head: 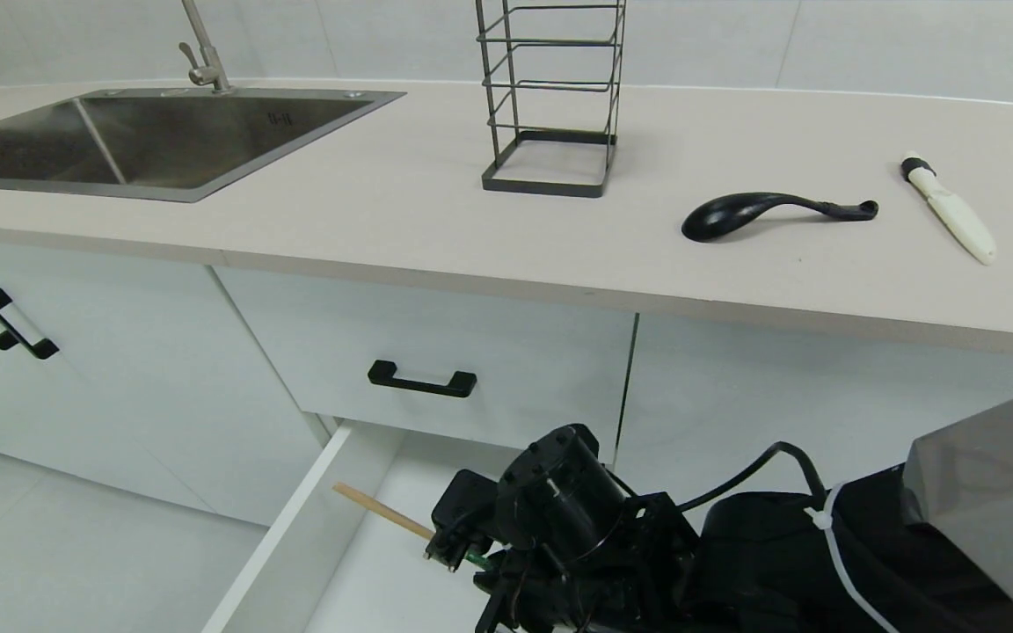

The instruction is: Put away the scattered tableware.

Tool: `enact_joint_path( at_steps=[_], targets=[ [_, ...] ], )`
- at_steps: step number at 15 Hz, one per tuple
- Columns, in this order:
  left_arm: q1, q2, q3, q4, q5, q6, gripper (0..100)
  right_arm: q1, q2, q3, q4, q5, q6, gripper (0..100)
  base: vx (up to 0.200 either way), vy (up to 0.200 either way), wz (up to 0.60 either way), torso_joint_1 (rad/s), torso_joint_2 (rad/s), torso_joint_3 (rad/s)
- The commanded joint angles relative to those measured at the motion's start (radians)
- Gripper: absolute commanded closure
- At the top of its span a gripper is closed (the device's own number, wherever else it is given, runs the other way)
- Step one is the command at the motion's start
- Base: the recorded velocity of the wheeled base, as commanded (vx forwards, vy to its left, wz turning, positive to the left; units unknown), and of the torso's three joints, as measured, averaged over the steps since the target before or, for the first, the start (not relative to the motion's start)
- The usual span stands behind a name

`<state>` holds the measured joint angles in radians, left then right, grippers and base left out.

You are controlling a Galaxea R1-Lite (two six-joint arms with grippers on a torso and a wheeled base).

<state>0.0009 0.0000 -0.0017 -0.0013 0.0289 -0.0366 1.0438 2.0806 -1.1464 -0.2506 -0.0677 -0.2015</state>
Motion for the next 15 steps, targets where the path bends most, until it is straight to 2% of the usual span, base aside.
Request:
enact_joint_path(
  at_steps=[1, 6, 9, 12, 15],
  targets=[
    [-0.001, 0.0, 0.0, 0.0, 0.0, 0.0, 0, 0.001, 0.033, -0.015, 0.004, -0.012, 0.027, 100, 0.0, 0.0, 0.0, 0.0, 0.0, 0.0],
    [0.001, 0.0, 0.0, 0.0, 0.0, 0.0, 0, 0.005, 0.107, -0.09, 0.013, -0.07, 0.074, 100, 0.0, 0.0, 0.0, 0.0, 0.0, 0.0],
    [0.001, 0.0, 0.0, 0.0, 0.0, 0.0, 0, 0.005, 0.174, -0.187, 0.079, -0.098, 0.151, 100, 0.0, 0.0, 0.0, 0.0, 0.0, 0.0],
    [-0.001, 0.0, 0.0, 0.0, 0.0, 0.0, 0, 0.004, 0.208, -0.245, 0.113, -0.113, 0.159, 100, 0.0, 0.0, 0.0, 0.0, 0.0, 0.0],
    [0.001, 0.0, 0.0, 0.0, 0.0, 0.0, 0, -0.005, 0.272, -0.325, 0.165, -0.176, 0.162, 100, 0.0, 0.0, 0.0, 0.0, 0.0, 0.0]
  ],
)
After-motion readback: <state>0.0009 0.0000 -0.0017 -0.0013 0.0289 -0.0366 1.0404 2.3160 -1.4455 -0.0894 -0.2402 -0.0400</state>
